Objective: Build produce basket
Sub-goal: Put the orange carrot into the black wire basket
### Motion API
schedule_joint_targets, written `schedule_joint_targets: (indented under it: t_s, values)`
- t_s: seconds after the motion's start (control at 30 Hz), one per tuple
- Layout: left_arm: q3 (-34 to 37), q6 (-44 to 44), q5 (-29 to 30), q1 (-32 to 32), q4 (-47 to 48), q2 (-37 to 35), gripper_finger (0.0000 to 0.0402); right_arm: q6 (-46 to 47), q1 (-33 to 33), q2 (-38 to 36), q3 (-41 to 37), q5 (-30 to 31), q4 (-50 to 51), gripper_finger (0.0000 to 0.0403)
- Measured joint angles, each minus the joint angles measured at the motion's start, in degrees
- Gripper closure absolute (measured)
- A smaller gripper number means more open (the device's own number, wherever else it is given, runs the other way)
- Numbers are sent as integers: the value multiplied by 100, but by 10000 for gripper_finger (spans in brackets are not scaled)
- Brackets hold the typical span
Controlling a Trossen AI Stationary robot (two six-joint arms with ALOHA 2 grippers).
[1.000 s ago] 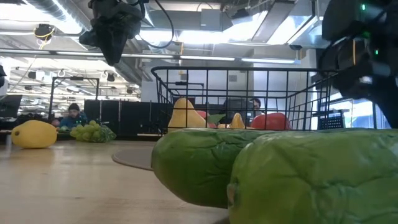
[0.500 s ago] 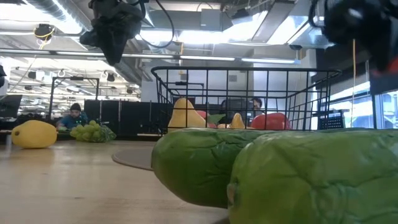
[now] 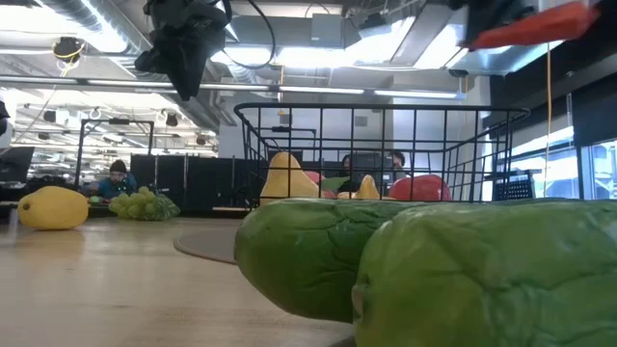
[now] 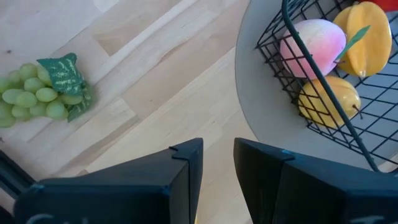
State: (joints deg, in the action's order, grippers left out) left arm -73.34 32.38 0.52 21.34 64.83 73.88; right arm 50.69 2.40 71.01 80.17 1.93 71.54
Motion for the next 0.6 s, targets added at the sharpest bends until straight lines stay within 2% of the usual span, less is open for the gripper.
schedule_joint_targets:
  t_s: [0.2, 0.37, 0.43, 0.6]
  values:
    - [0, 2, -25, 0, -13, 1, 321, -1429, 804, 643, 468, -1171, -198, 401]
    - [0, 0, -201, -2, -32, 1, 321, -2271, 1347, 1323, 1036, -2270, -107, 401]
    - [0, -1, -235, -1, -36, 1, 321, -2529, 1504, 1637, 1301, -2446, 88, 401]
    - [0, -57, -270, 0, -69, 1, 321, -3218, 1701, 2422, 1963, -2405, 673, 401]
